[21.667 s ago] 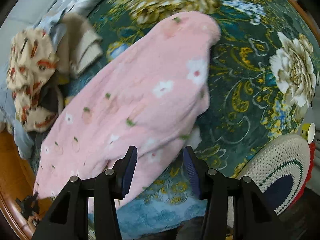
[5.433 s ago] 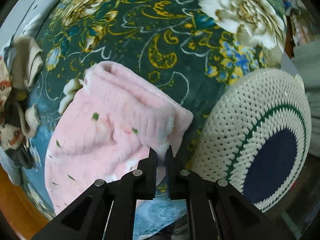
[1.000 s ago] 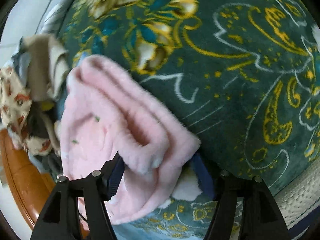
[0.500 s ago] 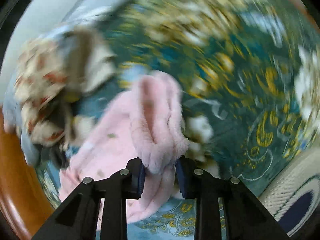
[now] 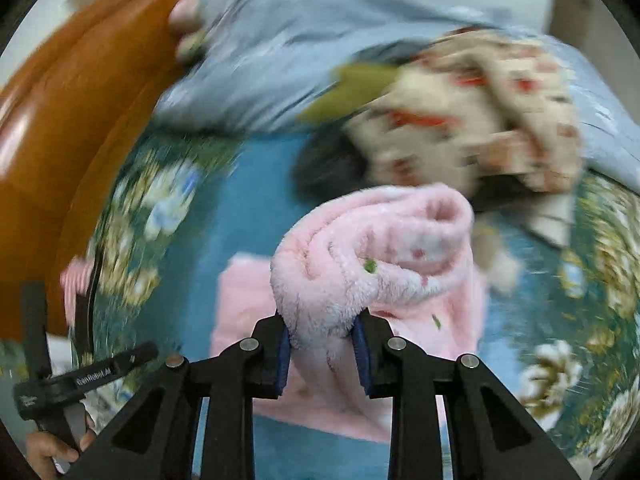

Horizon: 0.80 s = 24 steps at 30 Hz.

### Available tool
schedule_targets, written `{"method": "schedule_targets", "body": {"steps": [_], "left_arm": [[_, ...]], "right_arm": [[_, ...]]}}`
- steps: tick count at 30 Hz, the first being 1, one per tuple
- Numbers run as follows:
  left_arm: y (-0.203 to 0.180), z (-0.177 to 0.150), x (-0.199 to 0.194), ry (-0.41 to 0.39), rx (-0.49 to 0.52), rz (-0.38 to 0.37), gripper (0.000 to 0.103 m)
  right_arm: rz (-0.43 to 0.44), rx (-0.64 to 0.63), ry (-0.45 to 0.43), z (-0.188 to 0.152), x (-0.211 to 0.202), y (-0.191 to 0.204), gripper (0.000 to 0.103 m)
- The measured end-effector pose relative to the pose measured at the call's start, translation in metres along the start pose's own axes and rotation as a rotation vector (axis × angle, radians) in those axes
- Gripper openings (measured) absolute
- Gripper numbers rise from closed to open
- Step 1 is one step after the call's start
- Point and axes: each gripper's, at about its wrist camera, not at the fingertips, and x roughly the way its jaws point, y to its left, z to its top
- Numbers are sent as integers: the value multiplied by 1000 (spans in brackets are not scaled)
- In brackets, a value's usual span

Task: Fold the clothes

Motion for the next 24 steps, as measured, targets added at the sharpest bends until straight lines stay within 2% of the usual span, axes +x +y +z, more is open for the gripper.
{"method": "schedule_targets", "body": {"steps": [3,6,8,10,13,16,18,20,22,24], "left_arm": [[28,4,7,21,-80,-55,57],[50,2,19,59,-163,-117,57],[58,-1,28,88,-200,-160,57],[62,-3,39,118,-219,-200,57],[57,0,54,155,-210,-253,57],[43,5,65,176,-146,-305,59],[30,8,68,182,-65,-320,61],[9,10,69,181,65,-300,64],[-20,10,70,174,249,-243,64],[-46,10,70,140,397,-205,64]], "right_arm": [[4,-137,121,-18,47,51,28],[4,-241,216,-41,80,81,28],[13,-253,255,-53,89,89,32],[18,-227,273,-56,87,80,38],[23,-172,290,-58,79,58,54],[28,-117,308,-60,71,36,54],[32,-80,319,-62,65,22,54],[25,-32,333,-65,61,5,54],[-14,49,353,-75,58,-21,54],[-45,118,376,-85,54,-42,54]]}}
